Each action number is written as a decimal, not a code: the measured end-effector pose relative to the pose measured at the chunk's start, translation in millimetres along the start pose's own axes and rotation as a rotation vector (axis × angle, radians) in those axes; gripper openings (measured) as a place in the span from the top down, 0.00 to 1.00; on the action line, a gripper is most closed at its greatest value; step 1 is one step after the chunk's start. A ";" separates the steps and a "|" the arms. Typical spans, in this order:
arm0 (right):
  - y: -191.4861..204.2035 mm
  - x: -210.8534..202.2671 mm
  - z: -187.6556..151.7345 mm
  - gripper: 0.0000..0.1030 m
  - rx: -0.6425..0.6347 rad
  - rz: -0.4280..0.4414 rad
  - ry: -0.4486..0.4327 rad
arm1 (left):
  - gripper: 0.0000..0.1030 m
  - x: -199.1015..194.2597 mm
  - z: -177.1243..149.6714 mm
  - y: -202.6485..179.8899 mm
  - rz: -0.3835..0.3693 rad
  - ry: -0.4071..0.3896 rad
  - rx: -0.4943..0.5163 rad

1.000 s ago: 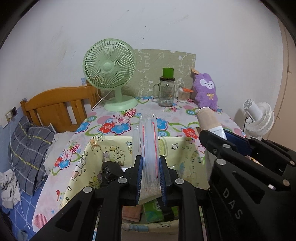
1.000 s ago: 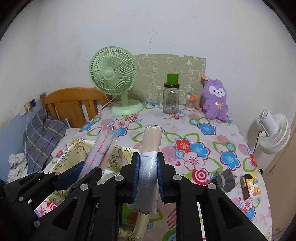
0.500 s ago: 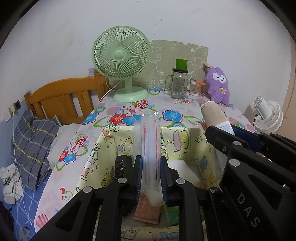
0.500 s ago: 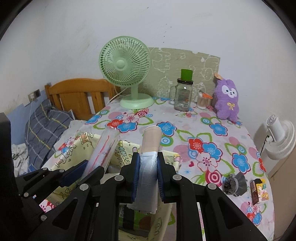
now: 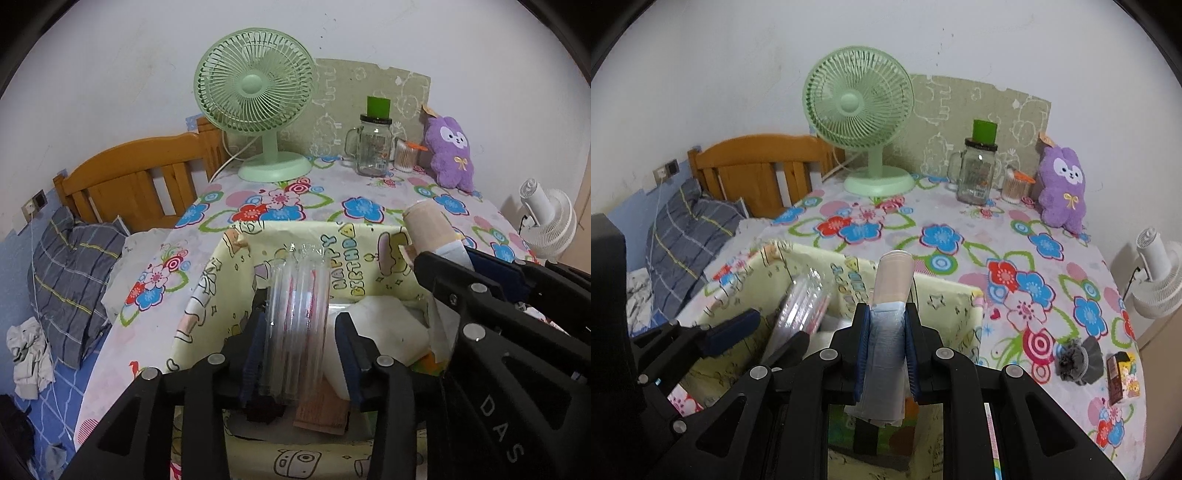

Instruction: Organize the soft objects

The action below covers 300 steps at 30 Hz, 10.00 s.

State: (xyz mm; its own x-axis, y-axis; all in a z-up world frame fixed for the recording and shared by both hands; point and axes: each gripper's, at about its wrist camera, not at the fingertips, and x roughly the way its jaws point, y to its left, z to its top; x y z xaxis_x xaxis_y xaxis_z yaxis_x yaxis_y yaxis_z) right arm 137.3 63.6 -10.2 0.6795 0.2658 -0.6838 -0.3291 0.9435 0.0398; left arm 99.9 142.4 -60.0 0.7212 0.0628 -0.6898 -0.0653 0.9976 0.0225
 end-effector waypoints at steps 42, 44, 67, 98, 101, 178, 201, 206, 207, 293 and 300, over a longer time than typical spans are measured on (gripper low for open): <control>-33.7 -69.9 -9.7 0.08 0.039 -0.057 -0.138 | 0.00 -66.6 0.0 -44.1 -0.020 -0.104 0.065; -36.8 -74.8 -10.6 0.08 0.043 -0.063 -0.149 | 0.00 -70.5 0.1 -48.3 -0.014 -0.116 0.068; -84.6 -113.7 -33.1 0.04 0.089 -0.089 -0.190 | 0.00 -95.9 -8.2 -99.4 -0.064 -0.184 0.076; -158.1 -120.8 -64.5 0.00 0.117 -0.176 -0.224 | 0.00 -84.2 -20.3 -179.4 -0.125 -0.186 0.121; -164.9 -120.7 -67.6 0.00 0.120 -0.176 -0.243 | 0.00 -82.5 -21.1 -186.0 -0.126 -0.193 0.121; -313.0 29.8 -99.8 0.50 0.369 -0.140 0.130 | 0.19 90.5 4.1 -286.3 -0.115 0.109 0.263; -285.8 -1.0 -91.8 0.50 0.318 -0.126 0.084 | 0.47 51.4 -1.4 -269.4 -0.133 0.065 0.241; -272.0 -14.3 -89.7 0.49 0.301 -0.131 0.061 | 0.48 35.5 -4.5 -263.5 -0.143 0.042 0.243; -269.4 -16.9 -89.3 0.49 0.299 -0.132 0.057 | 0.48 32.5 -4.7 -262.2 -0.144 0.038 0.241; -80.2 -93.9 -18.1 0.49 0.130 -0.057 -0.146 | 0.48 -84.0 8.5 -87.6 -0.026 -0.184 0.074; -68.5 -77.6 -14.3 0.49 0.112 -0.031 -0.126 | 0.48 -68.6 10.5 -72.6 -0.004 -0.151 0.053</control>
State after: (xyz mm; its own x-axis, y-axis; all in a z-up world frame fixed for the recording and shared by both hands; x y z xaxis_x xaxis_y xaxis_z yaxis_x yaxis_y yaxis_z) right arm 97.7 -24.5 29.7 0.7675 0.2526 -0.5891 -0.2363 0.9658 0.1063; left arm 62.4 66.0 -6.7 0.8171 0.0582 -0.5736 -0.0286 0.9978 0.0606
